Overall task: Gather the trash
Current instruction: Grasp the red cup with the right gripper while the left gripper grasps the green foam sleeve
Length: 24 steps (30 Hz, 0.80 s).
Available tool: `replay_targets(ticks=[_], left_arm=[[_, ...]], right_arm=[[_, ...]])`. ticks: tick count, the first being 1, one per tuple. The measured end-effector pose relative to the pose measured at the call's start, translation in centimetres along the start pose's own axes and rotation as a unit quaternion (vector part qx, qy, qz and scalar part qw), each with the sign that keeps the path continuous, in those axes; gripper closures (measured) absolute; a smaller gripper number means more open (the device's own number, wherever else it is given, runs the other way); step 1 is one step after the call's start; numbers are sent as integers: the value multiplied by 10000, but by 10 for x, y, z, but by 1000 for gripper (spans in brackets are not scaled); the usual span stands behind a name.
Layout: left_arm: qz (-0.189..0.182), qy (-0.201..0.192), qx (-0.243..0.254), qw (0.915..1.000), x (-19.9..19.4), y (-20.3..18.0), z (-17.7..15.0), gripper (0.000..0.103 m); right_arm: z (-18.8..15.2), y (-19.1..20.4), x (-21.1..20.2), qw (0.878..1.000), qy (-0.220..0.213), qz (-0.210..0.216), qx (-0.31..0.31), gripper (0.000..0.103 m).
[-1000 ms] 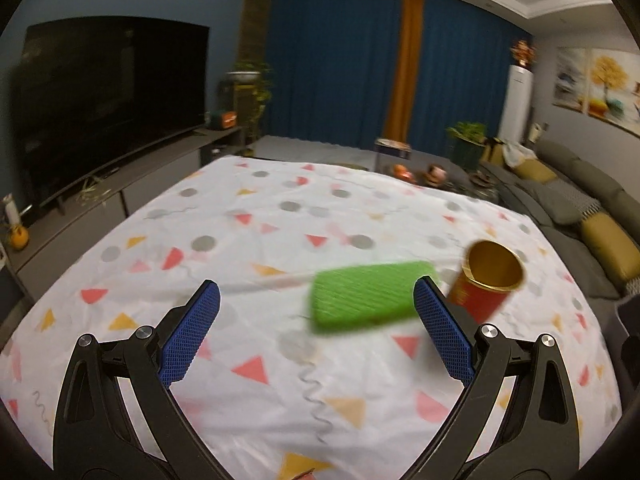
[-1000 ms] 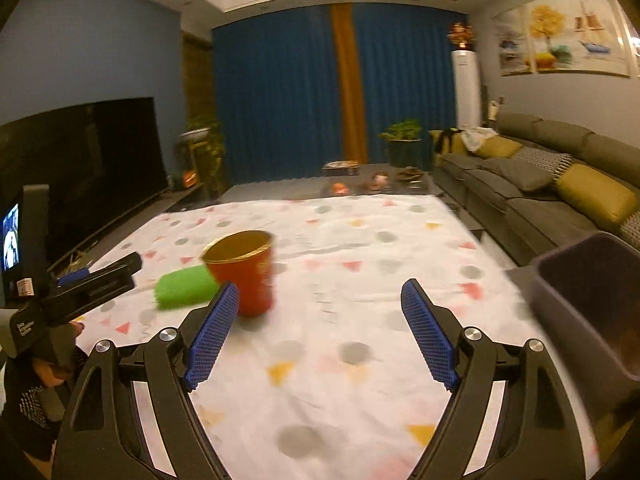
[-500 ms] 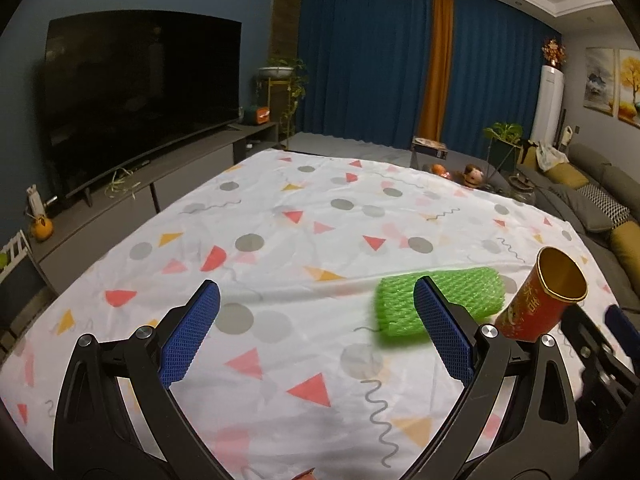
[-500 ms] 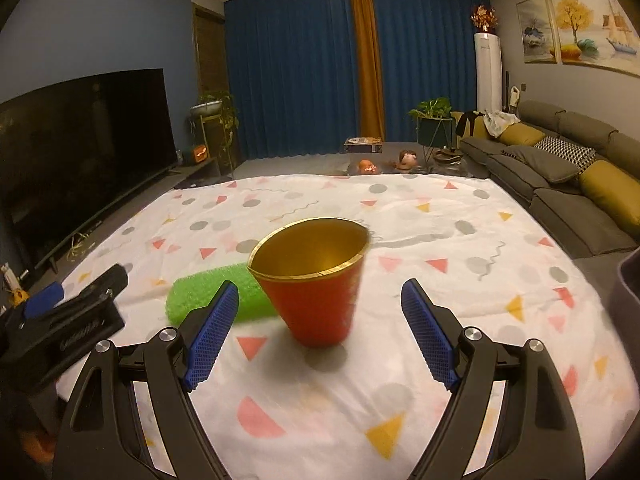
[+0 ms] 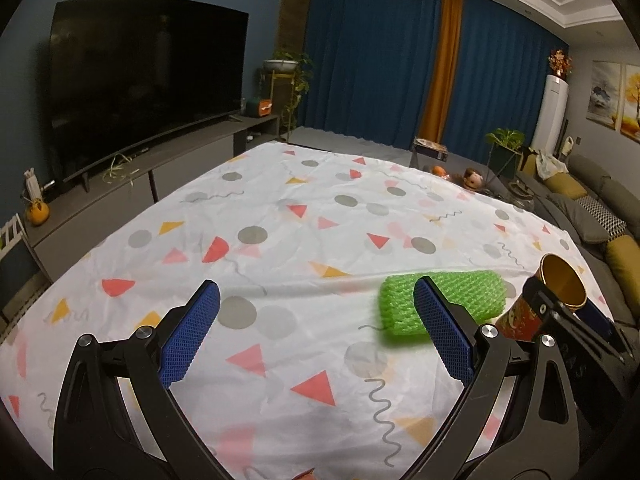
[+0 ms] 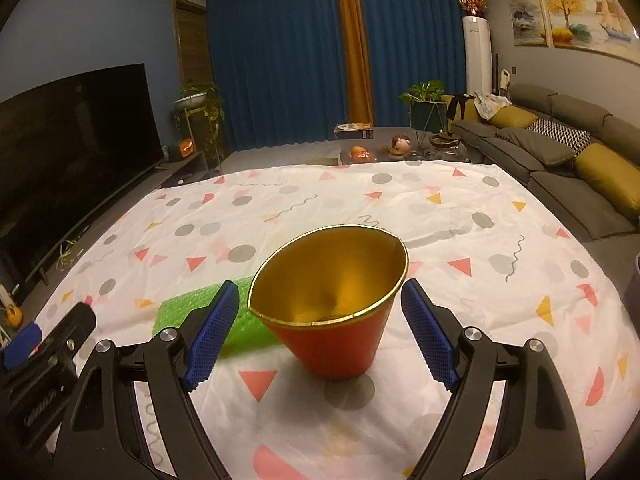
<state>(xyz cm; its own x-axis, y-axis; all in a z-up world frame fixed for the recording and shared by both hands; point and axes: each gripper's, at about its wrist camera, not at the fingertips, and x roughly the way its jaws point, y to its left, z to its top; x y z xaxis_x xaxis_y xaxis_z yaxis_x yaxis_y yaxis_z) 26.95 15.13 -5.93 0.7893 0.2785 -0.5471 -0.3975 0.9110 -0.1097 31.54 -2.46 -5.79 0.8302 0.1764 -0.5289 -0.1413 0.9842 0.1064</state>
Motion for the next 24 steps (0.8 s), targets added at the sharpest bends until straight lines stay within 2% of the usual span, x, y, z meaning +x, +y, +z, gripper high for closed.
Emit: replay_targets(ticks=[2, 9, 16, 24], left_arm=[[-11, 21, -15, 10000, 1, 0, 0, 7], [-97, 89, -5, 9999, 3, -2, -1, 7], [-210, 127, 187, 9995, 5, -12, -4, 7], [-420, 159, 491, 9978, 2, -36, -6, 7]], right_arm=[[1, 0, 3, 10000, 27, 2, -6, 30], [0, -2, 6, 10000, 22, 73, 19, 36], [-1, -14, -3, 9999, -83, 70, 40, 37], [1, -37, -36, 9995, -313, -5, 3, 37]])
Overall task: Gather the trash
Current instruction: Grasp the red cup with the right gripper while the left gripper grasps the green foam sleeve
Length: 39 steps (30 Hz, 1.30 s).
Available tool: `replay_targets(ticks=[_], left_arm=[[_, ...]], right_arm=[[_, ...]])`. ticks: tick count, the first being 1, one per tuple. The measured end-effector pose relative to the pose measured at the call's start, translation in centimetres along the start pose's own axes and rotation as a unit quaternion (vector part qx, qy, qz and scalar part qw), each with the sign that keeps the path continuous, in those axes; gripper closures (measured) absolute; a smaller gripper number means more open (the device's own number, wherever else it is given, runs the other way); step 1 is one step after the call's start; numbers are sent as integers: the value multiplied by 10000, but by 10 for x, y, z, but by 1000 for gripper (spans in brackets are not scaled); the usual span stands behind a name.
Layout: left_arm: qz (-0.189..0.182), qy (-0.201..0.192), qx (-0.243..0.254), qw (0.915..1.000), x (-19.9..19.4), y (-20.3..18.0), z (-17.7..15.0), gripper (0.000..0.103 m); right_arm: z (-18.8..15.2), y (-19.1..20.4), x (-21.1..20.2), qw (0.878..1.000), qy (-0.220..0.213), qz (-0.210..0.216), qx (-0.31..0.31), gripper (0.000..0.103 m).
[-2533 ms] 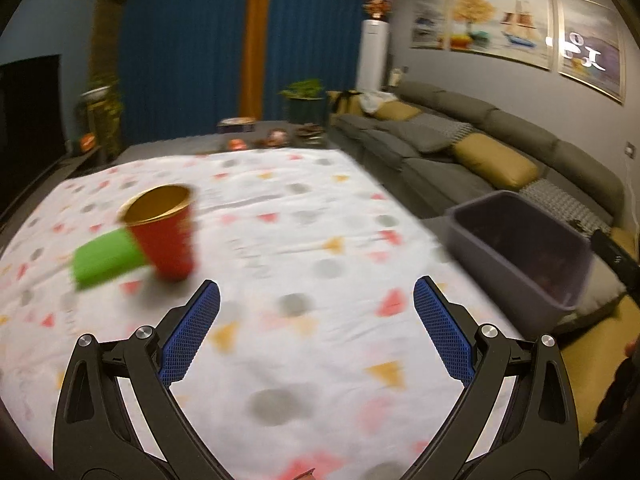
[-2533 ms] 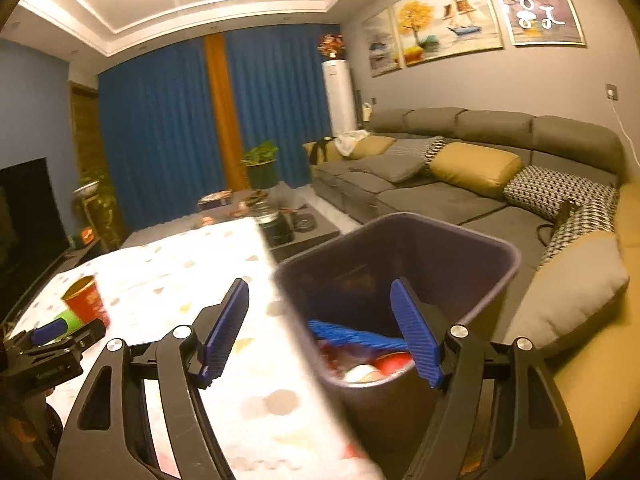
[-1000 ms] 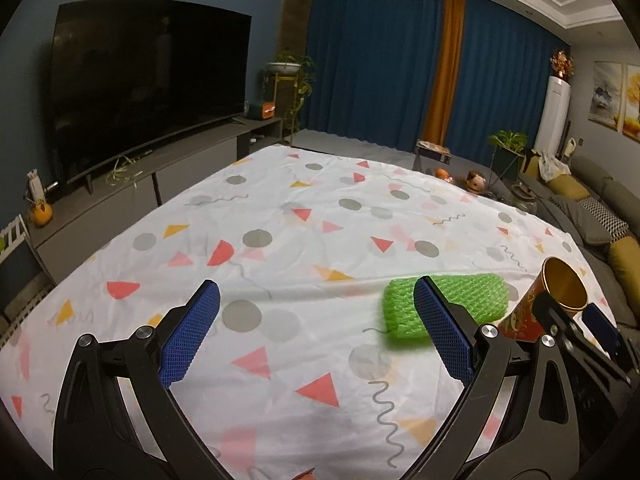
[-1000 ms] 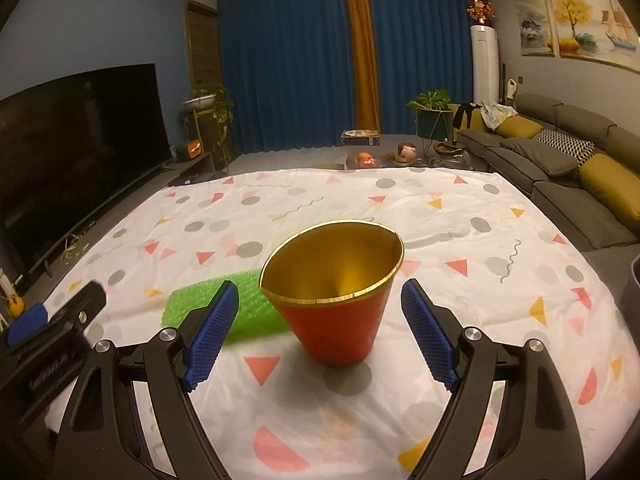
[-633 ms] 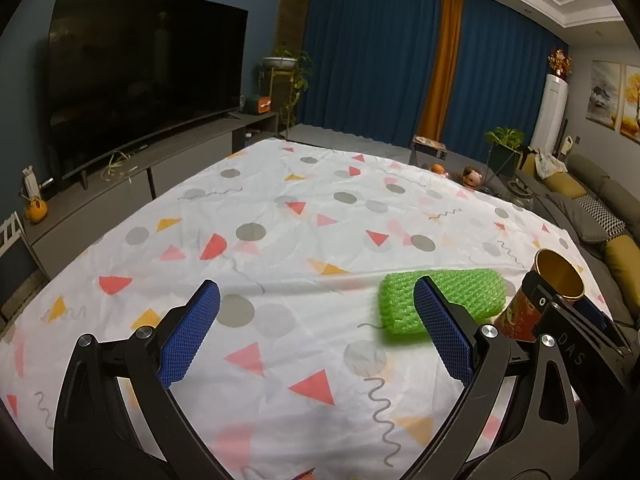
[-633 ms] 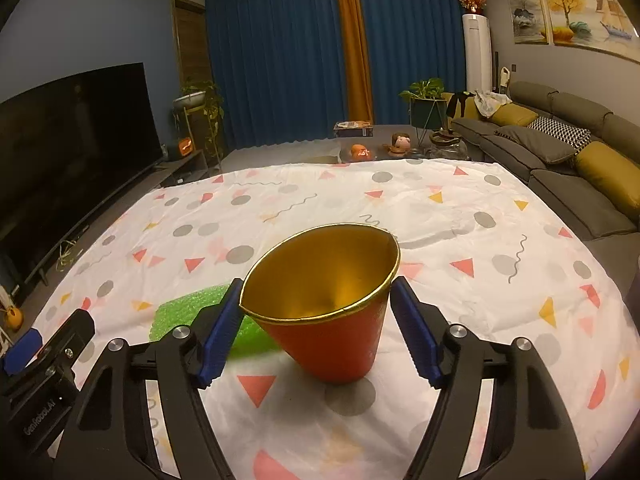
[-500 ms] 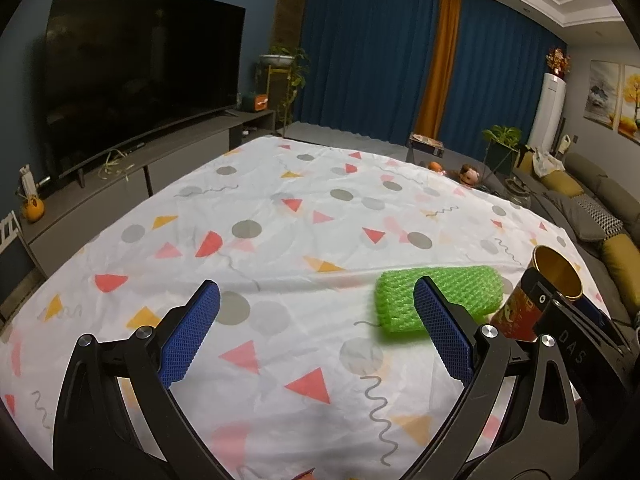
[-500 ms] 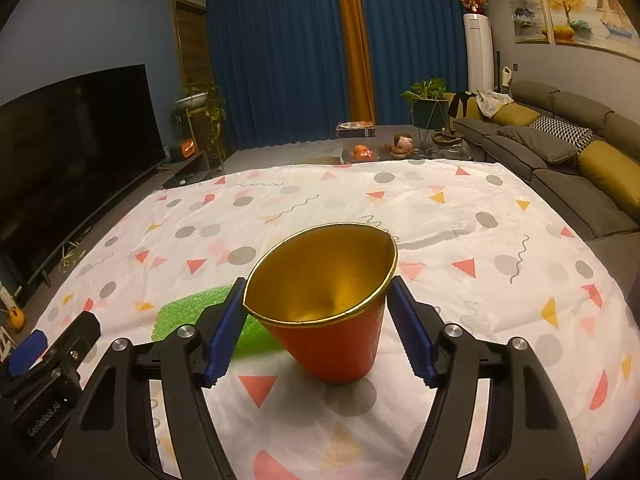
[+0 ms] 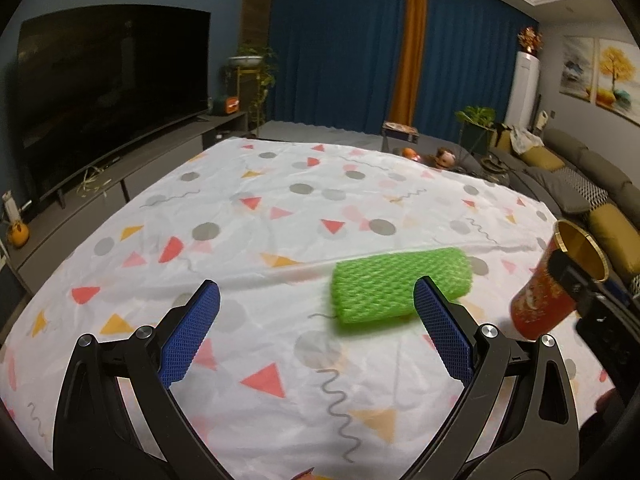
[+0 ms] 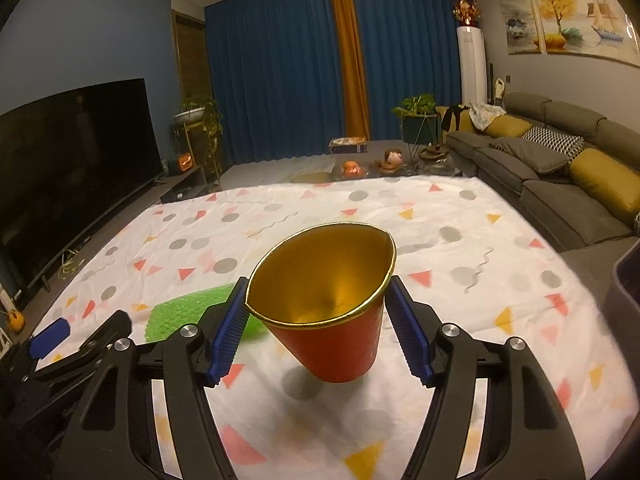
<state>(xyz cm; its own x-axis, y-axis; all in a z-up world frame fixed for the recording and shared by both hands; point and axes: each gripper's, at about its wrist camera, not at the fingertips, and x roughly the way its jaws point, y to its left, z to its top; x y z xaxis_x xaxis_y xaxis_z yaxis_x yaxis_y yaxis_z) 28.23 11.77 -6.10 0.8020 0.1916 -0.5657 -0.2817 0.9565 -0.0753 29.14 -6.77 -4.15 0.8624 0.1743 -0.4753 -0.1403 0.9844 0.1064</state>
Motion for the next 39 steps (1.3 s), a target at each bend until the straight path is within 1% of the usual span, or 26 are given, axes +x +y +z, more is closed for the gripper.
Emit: replay_targets(ticks=[3, 6, 11, 14, 16, 19, 21, 25, 29, 32, 33, 34, 36, 37, 39], left_arm=[[-67, 36, 126, 9999, 1, -12, 2, 7], [-237, 149, 185, 9994, 7, -22, 7, 7], [-364, 472, 280, 9978, 30, -37, 13, 7], [-313, 625, 298, 9971, 43, -40, 15, 7], [-367, 824, 331, 9954, 53, -43, 16, 7], [-240, 940, 505, 9940, 63, -46, 19, 7], [-238, 1058, 482, 9929, 69, -44, 18, 7], [-412, 1316, 275, 9901, 81, -39, 13, 7], [-527, 1575, 353, 9855, 91, -46, 5, 9], [-499, 1547, 391, 9859, 93, -48, 6, 16], [-516, 1526, 432, 9860, 92, -50, 6, 24], [-575, 1499, 464, 9859, 91, -52, 6, 29], [-635, 1471, 504, 9858, 90, -56, 5, 45], [-724, 1446, 523, 9855, 88, -59, 5, 50], [-821, 1416, 554, 9850, 85, -63, 5, 70]], right_arm=[[2, -13, -12, 9999, -112, -52, 65, 36], [3, -24, -19, 9997, -173, -102, 121, 36], [4, -40, -23, 9992, -258, -241, 208, 36], [8, -53, -21, 9987, -241, -285, 353, 36], [10, -59, -20, 9983, -232, -322, 432, 36], [11, -70, -16, 9976, -167, -306, 602, 36], [10, -74, -16, 9972, -164, -329, 658, 36], [8, -77, -21, 9967, -193, -406, 672, 36], [8, -75, -22, 9968, -218, -448, 622, 36], [5, -76, -18, 9967, -134, -415, 677, 36], [6, -75, -17, 9967, -126, -419, 680, 36], [6, -75, -18, 9968, -131, -433, 663, 36], [6, -74, -18, 9969, -150, -457, 617, 36], [6, -73, -18, 9970, -148, -452, 609, 36], [5, -72, -17, 9972, -133, -438, 587, 36]])
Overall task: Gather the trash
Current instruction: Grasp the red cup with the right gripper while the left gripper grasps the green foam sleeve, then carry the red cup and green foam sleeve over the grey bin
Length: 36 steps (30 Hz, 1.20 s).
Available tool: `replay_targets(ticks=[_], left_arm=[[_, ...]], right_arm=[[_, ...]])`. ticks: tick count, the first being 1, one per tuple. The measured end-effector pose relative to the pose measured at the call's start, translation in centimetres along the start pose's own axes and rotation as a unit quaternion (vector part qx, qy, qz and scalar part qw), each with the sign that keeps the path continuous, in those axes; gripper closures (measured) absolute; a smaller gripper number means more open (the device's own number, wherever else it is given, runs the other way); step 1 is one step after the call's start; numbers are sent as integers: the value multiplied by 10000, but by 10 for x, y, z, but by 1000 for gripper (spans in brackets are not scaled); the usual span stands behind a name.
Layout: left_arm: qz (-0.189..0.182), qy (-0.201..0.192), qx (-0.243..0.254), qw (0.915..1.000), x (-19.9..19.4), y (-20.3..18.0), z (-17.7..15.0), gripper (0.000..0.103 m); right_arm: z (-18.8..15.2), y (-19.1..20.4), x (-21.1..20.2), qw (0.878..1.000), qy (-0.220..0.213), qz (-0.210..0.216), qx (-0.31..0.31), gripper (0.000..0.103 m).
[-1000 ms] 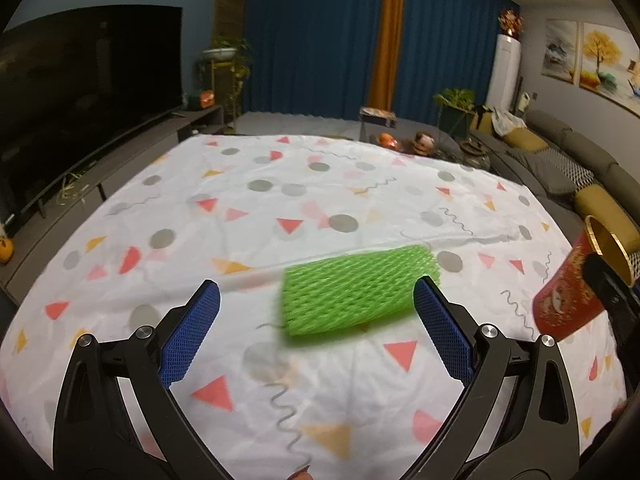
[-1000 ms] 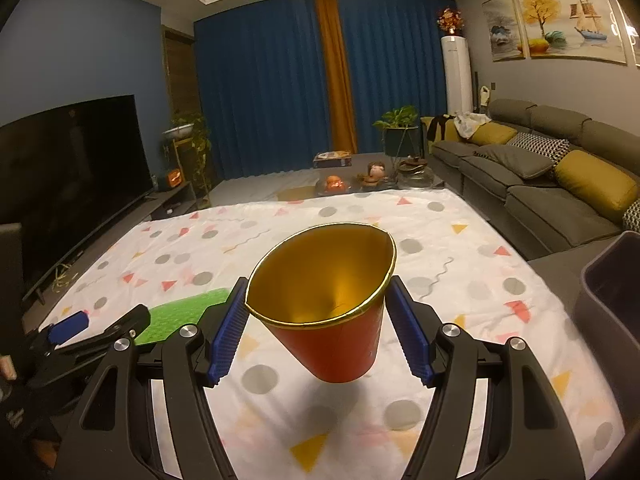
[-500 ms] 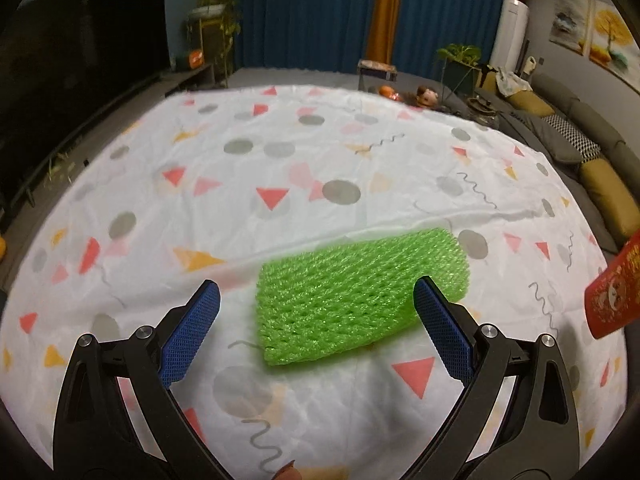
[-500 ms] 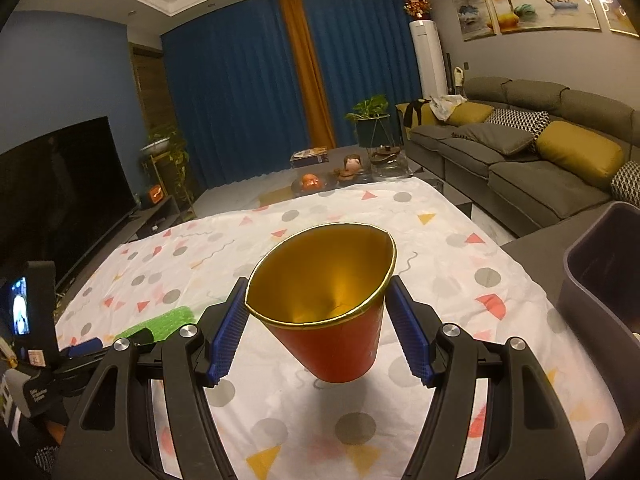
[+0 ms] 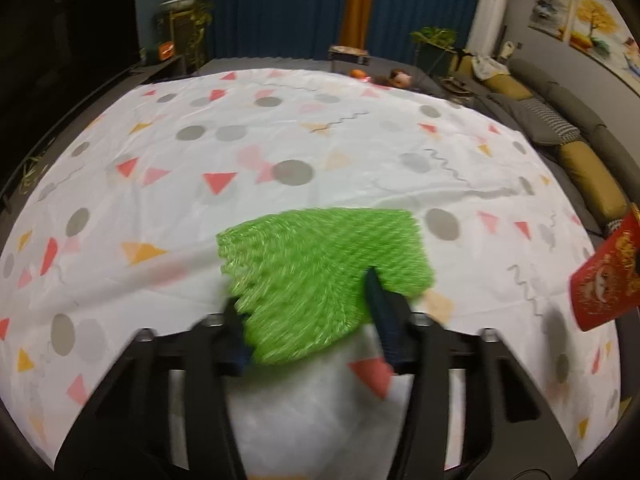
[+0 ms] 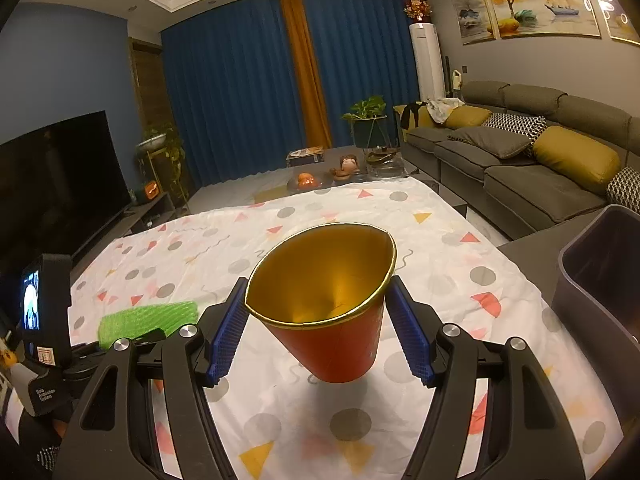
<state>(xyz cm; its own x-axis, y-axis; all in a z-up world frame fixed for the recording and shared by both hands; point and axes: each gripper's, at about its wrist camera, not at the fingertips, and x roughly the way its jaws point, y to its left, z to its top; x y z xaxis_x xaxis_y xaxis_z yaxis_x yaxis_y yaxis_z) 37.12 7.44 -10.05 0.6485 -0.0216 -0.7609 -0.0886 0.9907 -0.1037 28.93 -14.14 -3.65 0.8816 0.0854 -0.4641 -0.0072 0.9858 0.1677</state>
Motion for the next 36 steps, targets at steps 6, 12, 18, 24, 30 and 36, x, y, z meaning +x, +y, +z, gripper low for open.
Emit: replay_targets(ticks=[6, 12, 18, 24, 30, 36], left_arm=[[-98, -90, 80, 9999, -5, -14, -2, 90], [-177, -185, -64, 9997, -20, -7, 1, 90], [-182, -381, -39, 9991, -44, -7, -1, 90], [-326, -566, -33, 9979, -69, -15, -10, 91], [-431, -703, 216, 9964, -87, -38, -9, 91], [-584, -801, 367, 9944, -100, -66, -9, 91]], right_arm=[[-1, 3, -1, 9999, 2, 43, -98, 36], [3, -1, -6, 10000, -61, 44, -38, 36], [7, -11, -24, 9999, -123, 62, 45, 36], [4, -21, -52, 9998, -181, 22, -12, 36], [11, -35, -69, 9997, -224, 101, -68, 36], [15, -54, -90, 9992, -390, 17, -85, 36]])
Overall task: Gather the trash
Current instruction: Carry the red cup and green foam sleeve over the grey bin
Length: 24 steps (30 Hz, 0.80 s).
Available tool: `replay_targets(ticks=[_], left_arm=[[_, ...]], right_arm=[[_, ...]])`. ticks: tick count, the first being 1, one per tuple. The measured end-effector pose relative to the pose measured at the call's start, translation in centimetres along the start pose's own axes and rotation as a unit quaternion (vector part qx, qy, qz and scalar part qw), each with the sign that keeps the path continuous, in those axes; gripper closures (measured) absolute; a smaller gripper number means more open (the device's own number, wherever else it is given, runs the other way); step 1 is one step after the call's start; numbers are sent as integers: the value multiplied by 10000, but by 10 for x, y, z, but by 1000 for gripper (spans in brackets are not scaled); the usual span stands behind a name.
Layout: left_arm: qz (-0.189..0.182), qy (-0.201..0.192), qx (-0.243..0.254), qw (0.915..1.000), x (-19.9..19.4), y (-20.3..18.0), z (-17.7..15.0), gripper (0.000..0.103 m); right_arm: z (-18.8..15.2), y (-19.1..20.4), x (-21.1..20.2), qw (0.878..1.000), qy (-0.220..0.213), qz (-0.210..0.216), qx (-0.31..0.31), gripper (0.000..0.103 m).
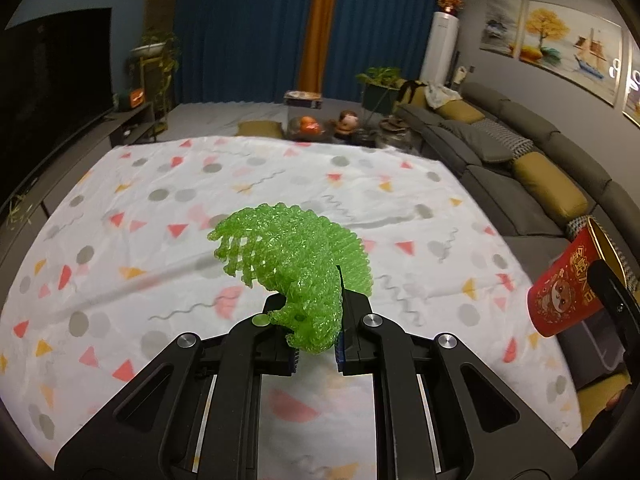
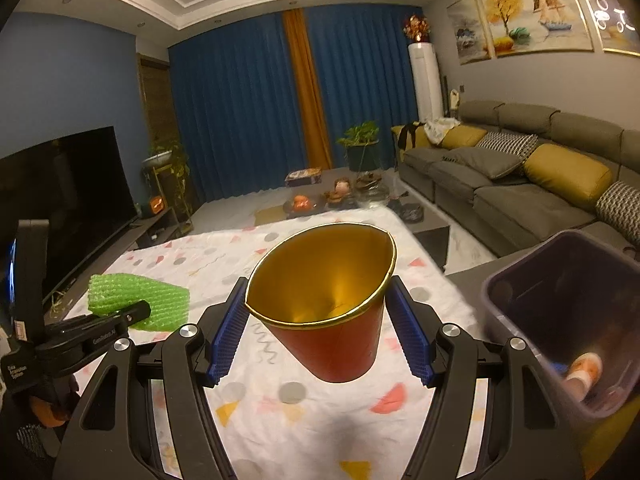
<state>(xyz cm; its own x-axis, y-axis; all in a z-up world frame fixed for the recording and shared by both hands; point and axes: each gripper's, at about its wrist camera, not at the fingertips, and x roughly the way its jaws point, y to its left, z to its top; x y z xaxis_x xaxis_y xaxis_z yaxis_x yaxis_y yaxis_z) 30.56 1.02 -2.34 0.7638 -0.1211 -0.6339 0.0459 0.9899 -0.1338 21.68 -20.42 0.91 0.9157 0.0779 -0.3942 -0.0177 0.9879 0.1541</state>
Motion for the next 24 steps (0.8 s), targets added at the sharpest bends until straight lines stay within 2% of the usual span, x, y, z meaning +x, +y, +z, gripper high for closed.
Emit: replay_targets(ticks=[8, 13, 17, 24], left_arm=[[-448, -112, 375, 9982, -14, -67, 0, 91], [-674, -293, 698, 9948, -20, -117, 7, 91], [-938, -406, 1020, 9895, -25, -161, 3, 91], [-1417, -435, 1278, 9807, -34, -215, -6, 91]], right_arm=[[2, -46, -25, 9995, -120, -224, 168, 36], [8, -78, -38, 9981, -238, -552, 137, 36], [8, -105, -52, 9957, -340, -845, 188, 36], [7, -155, -80, 9890, -461, -1347, 396, 36]])
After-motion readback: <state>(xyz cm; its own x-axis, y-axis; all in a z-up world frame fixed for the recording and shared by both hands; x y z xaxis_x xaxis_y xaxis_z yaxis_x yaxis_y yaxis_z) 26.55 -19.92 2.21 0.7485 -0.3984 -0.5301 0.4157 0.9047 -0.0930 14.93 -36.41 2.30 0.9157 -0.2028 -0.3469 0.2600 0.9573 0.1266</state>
